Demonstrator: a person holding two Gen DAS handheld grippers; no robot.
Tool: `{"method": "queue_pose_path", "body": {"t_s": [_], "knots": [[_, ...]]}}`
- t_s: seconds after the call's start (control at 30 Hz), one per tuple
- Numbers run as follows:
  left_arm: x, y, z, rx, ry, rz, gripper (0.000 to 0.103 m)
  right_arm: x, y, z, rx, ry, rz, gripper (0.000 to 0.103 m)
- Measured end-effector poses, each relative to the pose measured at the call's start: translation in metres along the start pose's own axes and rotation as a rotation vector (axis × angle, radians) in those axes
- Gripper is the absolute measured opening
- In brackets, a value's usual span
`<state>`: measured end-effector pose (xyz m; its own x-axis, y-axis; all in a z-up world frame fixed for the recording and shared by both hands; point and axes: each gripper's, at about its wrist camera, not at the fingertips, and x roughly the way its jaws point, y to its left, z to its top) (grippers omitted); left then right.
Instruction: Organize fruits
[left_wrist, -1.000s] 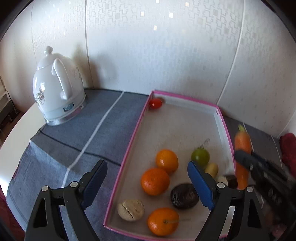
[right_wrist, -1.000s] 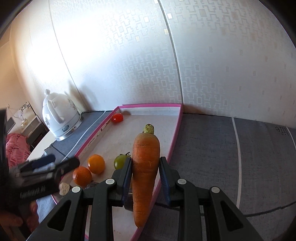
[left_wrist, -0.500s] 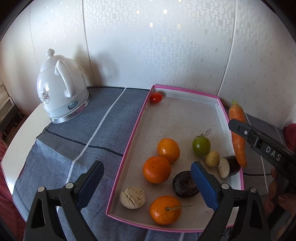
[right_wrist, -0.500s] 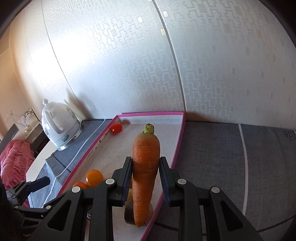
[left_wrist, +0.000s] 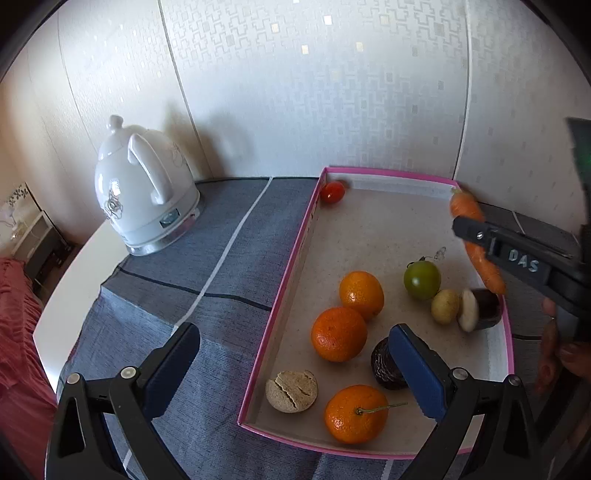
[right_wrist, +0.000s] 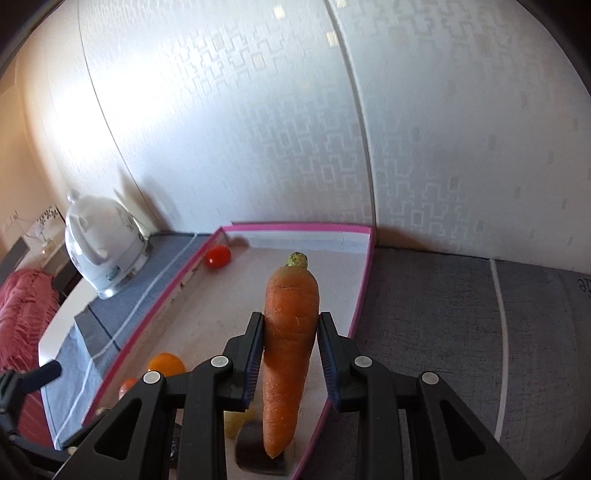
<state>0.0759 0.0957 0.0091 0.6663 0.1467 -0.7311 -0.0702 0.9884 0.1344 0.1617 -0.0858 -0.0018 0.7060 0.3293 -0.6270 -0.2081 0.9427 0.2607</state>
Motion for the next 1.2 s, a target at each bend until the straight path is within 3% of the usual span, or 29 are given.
{"method": "queue_pose_path", "body": {"t_s": [0.1, 0.4, 0.63, 0.8, 1.0, 1.2], "knots": [[-0.002, -0.002, 0.000, 0.009, -0.009, 0.014, 0.103, 0.006, 0.000, -0.001, -0.007, 0.009, -0.004, 0.030], [-0.005, -0.002, -0.002, 0.001, -0.002, 0.027, 0.103, -0.031, -0.013, 0.000, 0.060, -0.098, -0.077, 0.032], [-0.012, 0.013, -0.007, -0.079, 0.019, -0.019, 0.103, -0.040, -0.011, -0.021, -0.004, -0.028, -0.204, 0.032], [-0.022, 0.024, -0.015, -0.100, -0.016, 0.011, 0.103, -0.049, 0.007, -0.034, -0.026, -0.011, -0.157, 0.034], [-0.025, 0.034, -0.041, -0.143, 0.039, 0.005, 0.103, -0.068, 0.042, -0.061, -0.074, -0.011, -0.135, 0.039], [-0.038, 0.041, -0.063, -0.162, 0.007, 0.042, 0.103, -0.089, 0.071, -0.087, -0.105, -0.048, -0.171, 0.043]]}}
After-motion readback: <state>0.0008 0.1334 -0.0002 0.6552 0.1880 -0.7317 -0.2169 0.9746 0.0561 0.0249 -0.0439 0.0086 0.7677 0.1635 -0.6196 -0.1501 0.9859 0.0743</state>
